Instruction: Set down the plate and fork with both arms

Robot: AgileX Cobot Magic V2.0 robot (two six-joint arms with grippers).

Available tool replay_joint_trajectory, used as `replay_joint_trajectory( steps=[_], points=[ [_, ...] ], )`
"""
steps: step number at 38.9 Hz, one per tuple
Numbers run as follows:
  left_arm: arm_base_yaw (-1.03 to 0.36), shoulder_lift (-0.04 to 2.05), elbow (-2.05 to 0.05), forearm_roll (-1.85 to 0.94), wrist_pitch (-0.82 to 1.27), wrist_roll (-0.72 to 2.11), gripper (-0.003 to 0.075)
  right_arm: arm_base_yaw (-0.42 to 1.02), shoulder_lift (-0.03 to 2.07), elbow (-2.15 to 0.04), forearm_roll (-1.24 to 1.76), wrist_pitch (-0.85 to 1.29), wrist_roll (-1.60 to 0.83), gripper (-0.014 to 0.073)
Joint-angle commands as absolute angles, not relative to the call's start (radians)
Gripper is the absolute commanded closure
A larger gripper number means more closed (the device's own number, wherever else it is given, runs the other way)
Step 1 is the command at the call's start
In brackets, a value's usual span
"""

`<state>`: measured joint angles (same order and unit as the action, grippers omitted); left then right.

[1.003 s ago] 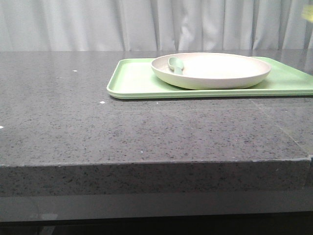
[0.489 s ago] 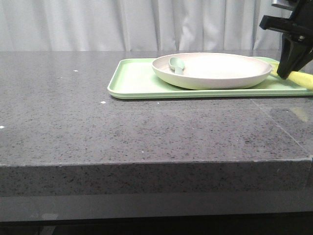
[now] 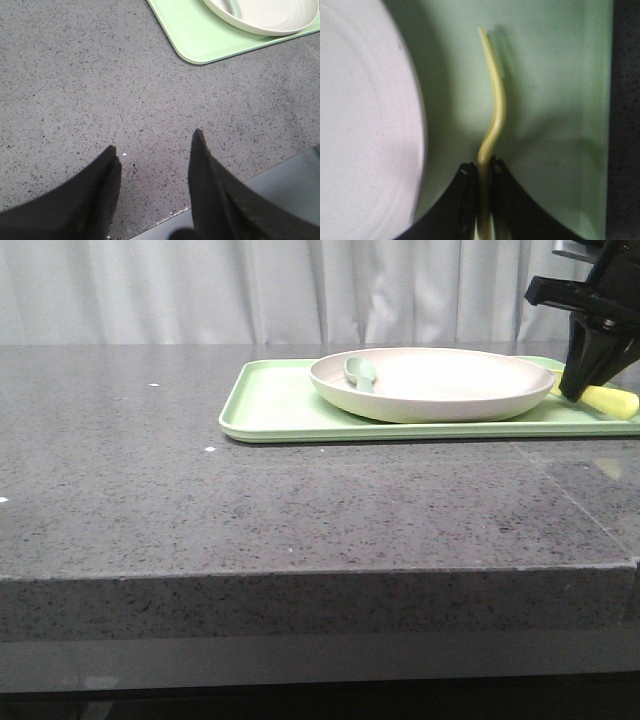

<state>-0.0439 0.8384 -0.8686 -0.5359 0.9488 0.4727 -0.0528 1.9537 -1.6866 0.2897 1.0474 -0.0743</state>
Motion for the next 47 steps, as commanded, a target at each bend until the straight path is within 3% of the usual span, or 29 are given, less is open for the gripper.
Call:
replay_joint_trajectory(
  steps=[1, 17, 30, 47],
  points=[
    [-0.040, 0.834, -0.896, -0.571, 0.898, 0.474, 0.0395, -0.057, 1.900, -1.710, 0.299, 1.022, -0.088, 0.0396],
    [-0.040, 0.834, -0.896, -0.571, 0.898, 0.474, 0.0395, -0.057, 1.874, -1.711, 0.264, 1.033, -0.088, 0.0242],
    [-0.040, 0.834, -0.896, -0.571, 0.900, 0.474, 0.0395, -0.025, 1.672, -1.688, 0.225, 1.187, -0.119, 0.0243],
    [-0.040, 0.834, -0.896, -0.519, 0.906, 0.451, 0.0395, 0.074, 1.202, -1.312, 0.155, 1.177, -0.120, 0.0242]
  ],
)
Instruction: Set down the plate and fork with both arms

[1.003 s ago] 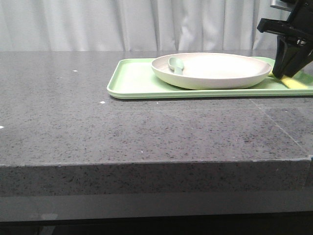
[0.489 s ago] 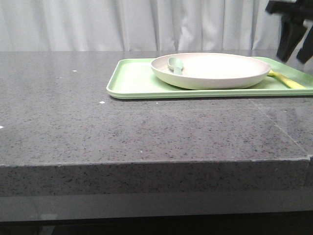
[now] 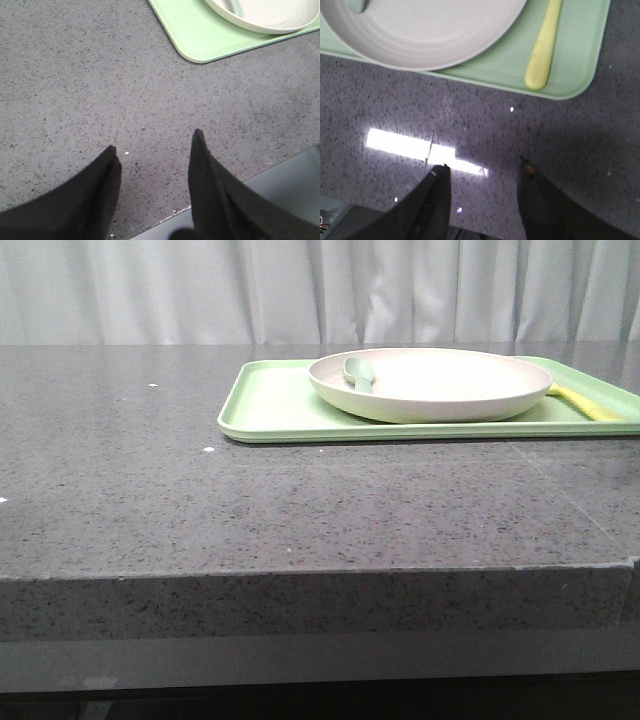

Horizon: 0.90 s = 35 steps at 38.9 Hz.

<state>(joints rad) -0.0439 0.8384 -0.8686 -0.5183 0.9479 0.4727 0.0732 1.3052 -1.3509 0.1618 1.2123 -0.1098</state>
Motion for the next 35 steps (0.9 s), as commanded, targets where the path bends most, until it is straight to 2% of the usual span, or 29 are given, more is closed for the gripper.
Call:
replay_joint_trajectory(
  steps=[1, 11, 19, 35],
  points=[
    [-0.040, 0.834, -0.896, -0.496, 0.905, 0.422, 0.0395, 0.074, 1.174, -1.288, 0.155, 1.170, -0.120, 0.0242],
    [-0.073, 0.834, -0.904, -0.214, 0.898, 0.137, 0.0396, 0.074, 0.911, -1.086, 0.155, 1.042, -0.119, 0.0242],
    [-0.155, 0.832, -0.911, -0.155, 0.865, 0.123, 0.0414, 0.074, 0.762, -1.015, 0.155, 0.988, -0.119, 0.0242],
    [-0.152, 0.735, -0.911, -0.146, 0.740, 0.123, 0.0428, 0.074, 0.593, -0.977, 0.155, 0.936, -0.119, 0.0242]
  ],
)
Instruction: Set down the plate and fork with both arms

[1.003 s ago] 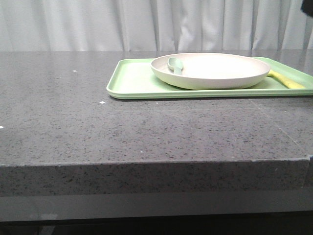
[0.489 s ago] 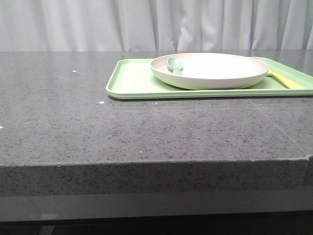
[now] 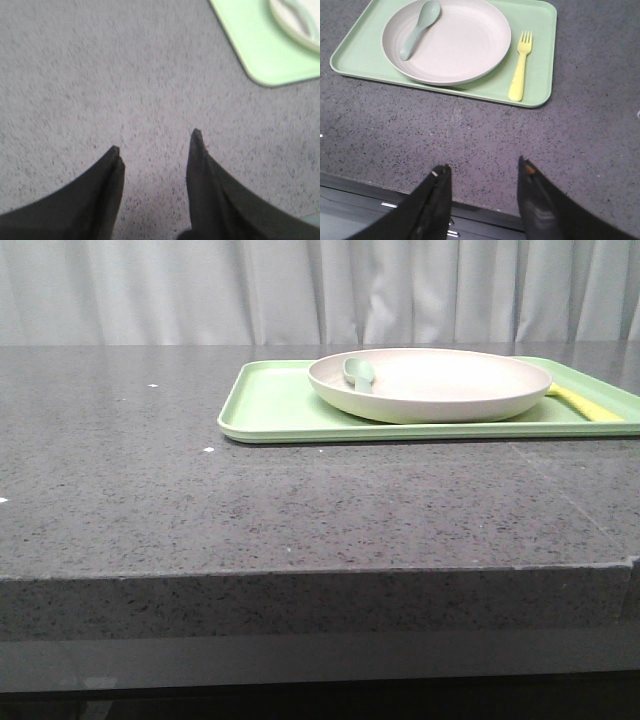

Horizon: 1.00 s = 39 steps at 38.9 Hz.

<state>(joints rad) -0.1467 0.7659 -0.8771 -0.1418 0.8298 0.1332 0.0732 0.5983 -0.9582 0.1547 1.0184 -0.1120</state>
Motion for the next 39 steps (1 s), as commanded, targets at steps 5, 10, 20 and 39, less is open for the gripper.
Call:
replay_joint_trajectory(
  steps=[5, 10, 20, 39],
  points=[
    [-0.152, 0.687, -0.911, -0.146, 0.740, 0.123, 0.0428, 0.074, 0.594, -0.977, 0.155, 0.925, -0.119, 0.0242],
    [-0.152, 0.647, -0.911, -0.146, 0.740, 0.123, 0.0431, 0.074, 0.594, -0.977, 0.155, 0.914, -0.119, 0.0246],
    [-0.152, 0.628, -0.911, -0.146, 0.736, 0.123, 0.0686, 0.074, 0.594, -0.977, 0.155, 0.901, -0.119, 0.0590],
    [-0.152, 0.628, -0.911, -0.146, 0.736, 0.123, 0.0738, 0.074, 0.594, -0.977, 0.155, 0.899, -0.119, 0.0661]
  ],
)
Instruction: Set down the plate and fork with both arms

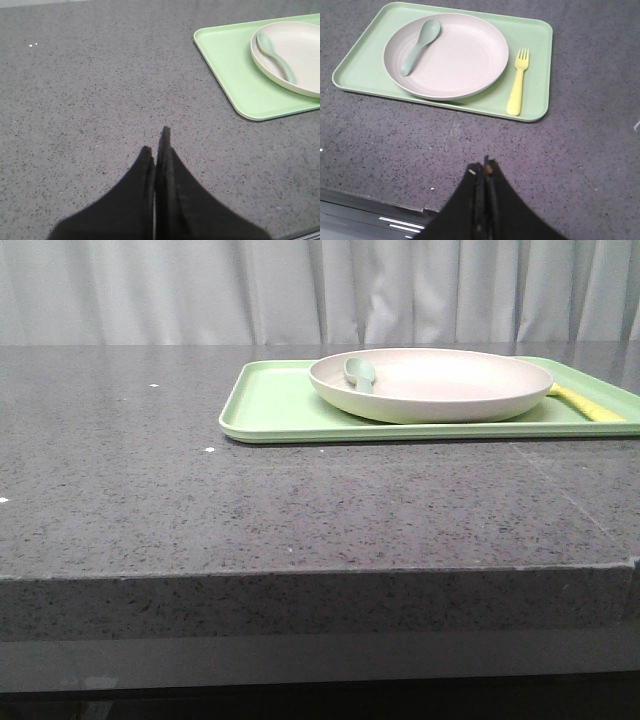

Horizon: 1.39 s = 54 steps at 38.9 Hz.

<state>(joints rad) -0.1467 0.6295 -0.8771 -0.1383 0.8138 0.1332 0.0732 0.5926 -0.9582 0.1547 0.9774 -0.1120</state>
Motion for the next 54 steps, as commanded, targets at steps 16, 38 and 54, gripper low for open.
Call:
replay_joint_trajectory(
  steps=[16, 38, 54],
  points=[
    [-0.055, 0.130, -0.341, -0.140, 0.099, 0.123, 0.0738, 0.074, 0.594, -0.977, 0.155, 0.903, -0.119, 0.0661],
    [-0.009, -0.029, 0.008, -0.176, -0.009, 0.123, 0.0738, 0.074, 0.594, -0.977, 0.155, 0.905, -0.119, 0.0661],
    [-0.009, -0.027, 0.008, -0.190, -0.017, 0.106, 0.0738, 0.074, 0.594, -0.977, 0.155, 0.905, -0.119, 0.0661]
  ],
)
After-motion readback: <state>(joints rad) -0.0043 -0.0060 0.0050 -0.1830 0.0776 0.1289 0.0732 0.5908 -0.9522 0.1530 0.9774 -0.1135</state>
